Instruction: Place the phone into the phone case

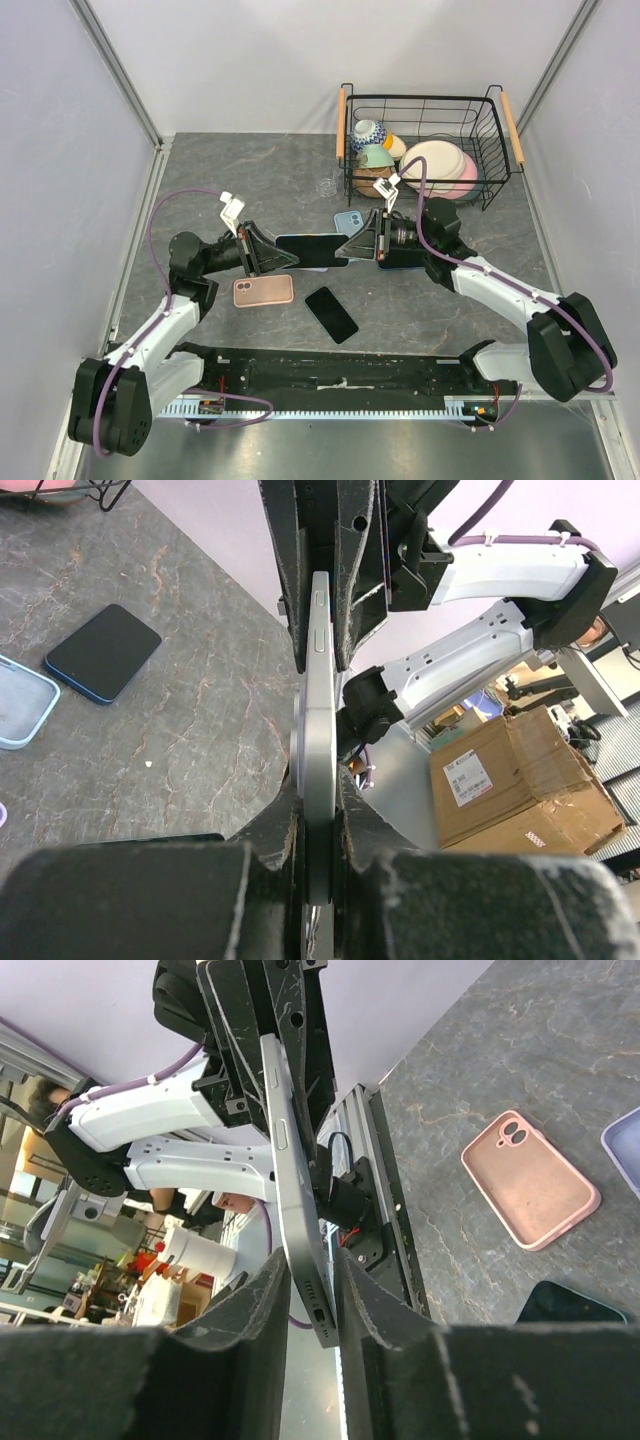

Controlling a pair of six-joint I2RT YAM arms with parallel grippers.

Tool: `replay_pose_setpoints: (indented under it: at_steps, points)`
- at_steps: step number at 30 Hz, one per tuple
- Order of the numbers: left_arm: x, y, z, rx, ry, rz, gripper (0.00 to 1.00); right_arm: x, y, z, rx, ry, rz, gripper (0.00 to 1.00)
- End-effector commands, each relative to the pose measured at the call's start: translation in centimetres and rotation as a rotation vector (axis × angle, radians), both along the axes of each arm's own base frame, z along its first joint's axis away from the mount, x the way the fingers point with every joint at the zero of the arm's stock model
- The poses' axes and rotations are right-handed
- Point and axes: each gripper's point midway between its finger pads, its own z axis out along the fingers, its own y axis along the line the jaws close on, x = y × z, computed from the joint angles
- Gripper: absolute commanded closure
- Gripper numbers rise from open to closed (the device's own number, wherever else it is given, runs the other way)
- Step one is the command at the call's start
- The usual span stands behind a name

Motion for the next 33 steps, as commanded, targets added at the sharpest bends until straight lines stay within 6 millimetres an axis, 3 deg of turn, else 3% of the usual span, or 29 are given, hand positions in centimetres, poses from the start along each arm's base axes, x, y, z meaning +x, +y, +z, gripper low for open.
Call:
replay_pose_setpoints:
  at_steps: [1,7,11,16,19,22,23,25,27,29,31,32,33]
  points:
    - [-0.4,-0.1,1.3,-0.028,-0.049,-0.026,0.98,-0.3,0.6,1.0,0.044,-0.041,0.032,0.73]
    - [-0.2,-0.1,1.2,-0.036,-0.036,-0.033,0.98,-0.4,1.2,0.8,0.051,-0.033,0.062,0.73]
    - [-0.1,-0.2,1.1,-0.033,-0.036,-0.032,0.98,-0.5,1.4,0.7,0.053,-0.035,0.071,1.0]
    - [0.2,-0.2,0.9,-0.024,-0.028,-0.027,0.98,-0.3,1.4,0.6,0.05,-0.036,0.066,1.0]
    - [0.8,-0.2,0.6,-0.008,-0.015,-0.008,0.84,-0.1,1.5,0.2,0.036,-0.035,0.058,1.0]
    - [1.4,-0.2,0.3,0.008,-0.015,0.014,0.57,0.0,1.5,-0.3,0.013,-0.036,0.054,1.0]
    - [1.6,-0.2,0.0,0.012,-0.006,0.021,0.36,0.1,1.5,-0.6,0.005,-0.036,0.052,1.0]
    - [2.3,-0.2,-0.4,0.028,0.022,0.05,0.2,0.3,1.5,-1.1,-0.016,-0.038,0.046,1.0]
    - [3.6,-0.1,-0.5,0.056,0.013,0.097,0.14,0.7,1.6,-1.7,-0.038,-0.029,0.032,1.0]
    - [4.7,0.2,-2.5,0.137,0.072,0.148,0.12,1.4,1.4,-3.6,-0.118,-0.002,-0.008,1.0]
    - [7.3,0.9,-3.1,0.204,0.07,0.262,0.12,1.9,1.2,-5.2,-0.195,0.027,-0.029,1.0]
    - [8.3,1.6,-4.8,0.261,0.144,0.337,0.12,2.3,1.1,-5.6,-0.217,0.005,-0.044,1.0]
    - [9.3,2.0,-5.1,0.291,0.157,0.375,0.12,2.6,1.0,-6.2,-0.241,0.011,-0.06,1.0]
